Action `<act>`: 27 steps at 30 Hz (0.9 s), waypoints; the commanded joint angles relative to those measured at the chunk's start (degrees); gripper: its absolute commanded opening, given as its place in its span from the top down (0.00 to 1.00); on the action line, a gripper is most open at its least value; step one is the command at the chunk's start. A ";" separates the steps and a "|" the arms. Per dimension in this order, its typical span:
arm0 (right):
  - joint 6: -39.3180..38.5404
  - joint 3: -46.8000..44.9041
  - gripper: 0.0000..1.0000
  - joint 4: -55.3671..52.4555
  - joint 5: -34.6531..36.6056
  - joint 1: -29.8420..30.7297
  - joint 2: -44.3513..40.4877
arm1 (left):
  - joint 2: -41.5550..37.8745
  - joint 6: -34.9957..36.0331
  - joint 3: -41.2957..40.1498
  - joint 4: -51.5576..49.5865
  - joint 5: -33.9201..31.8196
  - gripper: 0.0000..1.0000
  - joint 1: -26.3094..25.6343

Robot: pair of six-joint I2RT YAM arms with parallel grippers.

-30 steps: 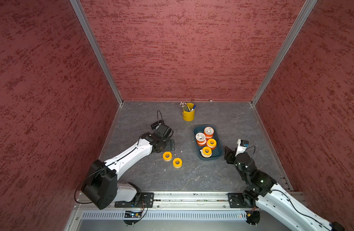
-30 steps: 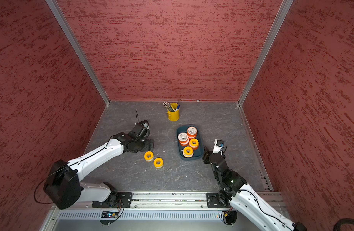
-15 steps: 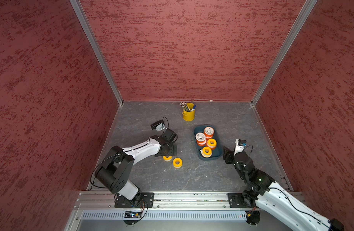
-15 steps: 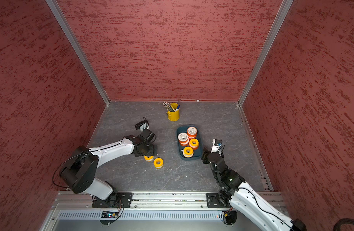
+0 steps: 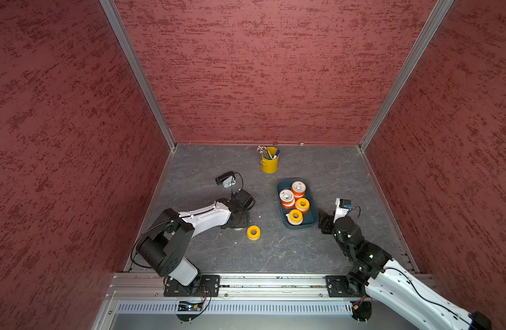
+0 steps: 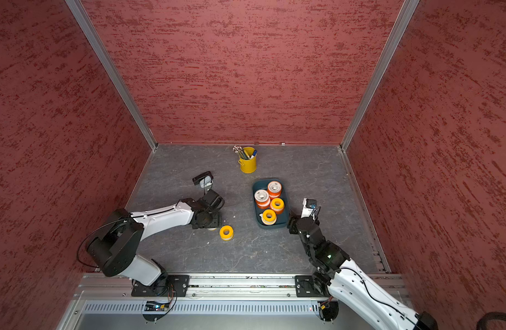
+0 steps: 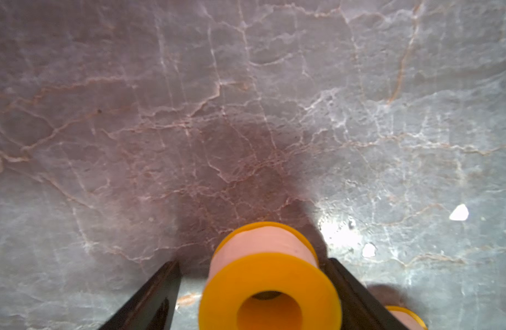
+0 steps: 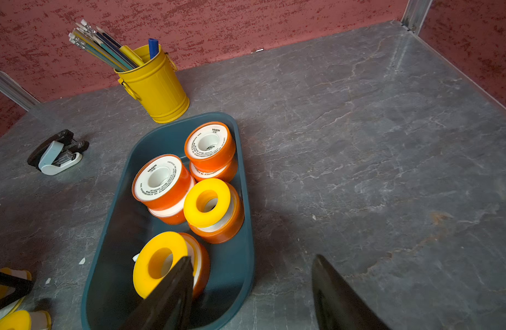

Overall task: Put the sealing tape into the storage box
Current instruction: Pick up the sealing tape at the center of the board.

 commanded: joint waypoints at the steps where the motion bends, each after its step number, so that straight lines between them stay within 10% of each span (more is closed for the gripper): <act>1: -0.54 -0.51 0.33 1.73 -0.52 -0.29 0.00 | 2.23 -0.89 -0.48 0.61 0.52 0.25 -0.32; 12: -0.56 -0.55 0.33 2.03 -1.00 -0.27 0.26 | -3.44 -0.43 1.55 -2.59 -0.74 0.47 -1.36; 27: -0.72 -0.52 0.33 2.06 -1.05 -0.27 0.35 | 1.00 5.65 24.30 -8.48 -0.62 0.46 -4.78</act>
